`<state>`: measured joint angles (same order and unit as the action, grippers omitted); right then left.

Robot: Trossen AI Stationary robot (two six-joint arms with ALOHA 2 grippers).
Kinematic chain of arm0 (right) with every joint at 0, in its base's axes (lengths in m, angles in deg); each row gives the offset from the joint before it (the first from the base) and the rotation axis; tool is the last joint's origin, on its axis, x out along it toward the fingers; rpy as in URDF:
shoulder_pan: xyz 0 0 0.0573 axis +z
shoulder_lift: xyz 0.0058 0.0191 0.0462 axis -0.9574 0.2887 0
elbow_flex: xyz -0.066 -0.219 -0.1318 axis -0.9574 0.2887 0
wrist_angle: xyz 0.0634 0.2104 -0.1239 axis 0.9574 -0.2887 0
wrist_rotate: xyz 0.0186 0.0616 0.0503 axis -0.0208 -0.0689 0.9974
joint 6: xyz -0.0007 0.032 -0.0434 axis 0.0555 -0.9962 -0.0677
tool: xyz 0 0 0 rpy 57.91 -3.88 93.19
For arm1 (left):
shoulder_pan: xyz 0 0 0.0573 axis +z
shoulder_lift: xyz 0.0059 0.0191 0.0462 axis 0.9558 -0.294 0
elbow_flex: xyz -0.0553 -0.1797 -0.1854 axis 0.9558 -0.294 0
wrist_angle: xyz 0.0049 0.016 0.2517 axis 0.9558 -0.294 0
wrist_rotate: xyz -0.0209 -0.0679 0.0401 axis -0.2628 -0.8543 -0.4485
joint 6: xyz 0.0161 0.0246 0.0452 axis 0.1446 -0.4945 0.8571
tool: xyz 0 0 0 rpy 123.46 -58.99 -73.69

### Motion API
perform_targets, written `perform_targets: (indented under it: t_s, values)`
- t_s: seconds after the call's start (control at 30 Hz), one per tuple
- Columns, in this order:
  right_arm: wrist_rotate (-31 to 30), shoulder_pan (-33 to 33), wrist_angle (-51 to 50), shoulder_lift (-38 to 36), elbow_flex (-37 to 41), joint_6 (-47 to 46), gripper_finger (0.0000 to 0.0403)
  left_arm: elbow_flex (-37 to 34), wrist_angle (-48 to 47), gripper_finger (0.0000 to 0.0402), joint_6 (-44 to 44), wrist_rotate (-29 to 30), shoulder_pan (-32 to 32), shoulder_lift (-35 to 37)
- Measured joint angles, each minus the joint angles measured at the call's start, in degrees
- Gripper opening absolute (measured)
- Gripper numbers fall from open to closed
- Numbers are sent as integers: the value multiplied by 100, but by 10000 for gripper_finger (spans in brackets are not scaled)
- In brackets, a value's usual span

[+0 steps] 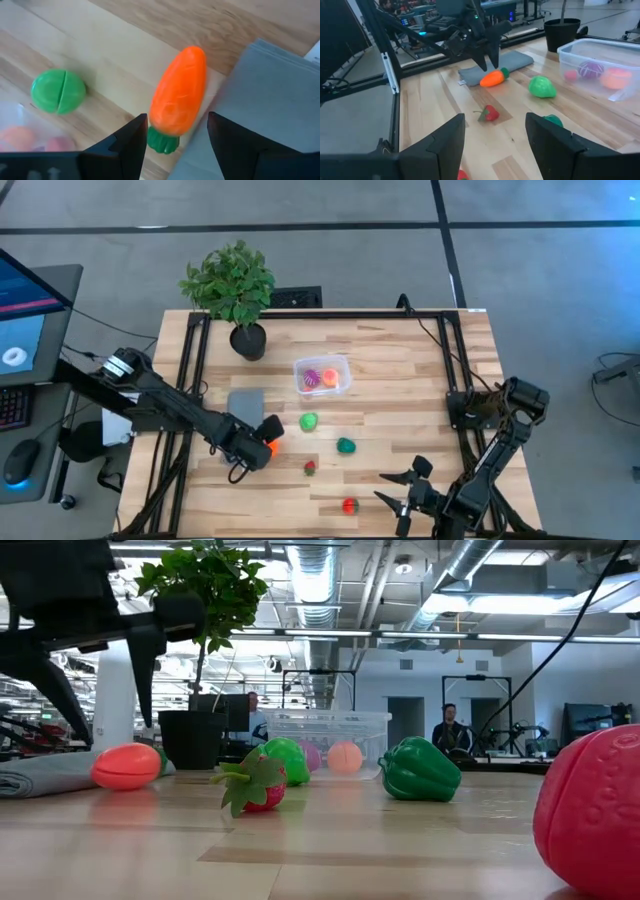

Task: Pick and placing Produce into tupperware
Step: Put the carrot into the transparent container

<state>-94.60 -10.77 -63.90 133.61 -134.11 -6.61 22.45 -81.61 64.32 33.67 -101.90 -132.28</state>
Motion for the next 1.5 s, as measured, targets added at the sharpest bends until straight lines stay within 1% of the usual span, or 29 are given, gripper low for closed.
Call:
perform_targets:
  t_s: [0.3,0.53,0.6,0.77,0.87,1.03,1.1,1.2,1.3,1.5]
  values:
    - [2,0,0,0,1,0,233,4,-17,222,324,-47,181,0]
    - [2,0,44,-2,0,0,233,4,-16,241,422,-311,332,-9]
    - [2,0,44,-2,-1,0,233,4,-7,243,459,-344,362,-9]
    - [3,-33,44,-2,1,0,233,4,-1,243,490,-642,487,-9]
    - [4,-35,44,-2,-1,25,233,4,45,243,526,-683,537,-17]
    - [4,-39,49,-2,-1,42,233,9,308,243,682,-941,640,-273]
    - [4,-48,86,-3,0,44,233,9,261,243,773,-923,655,-461]
    - [8,-61,117,-4,-1,50,233,70,198,243,870,-730,656,-748]
    - [24,-62,151,33,-1,82,233,192,171,240,896,-655,655,-898]
    - [50,-76,216,68,-1,154,233,319,137,227,1009,-643,721,-905]
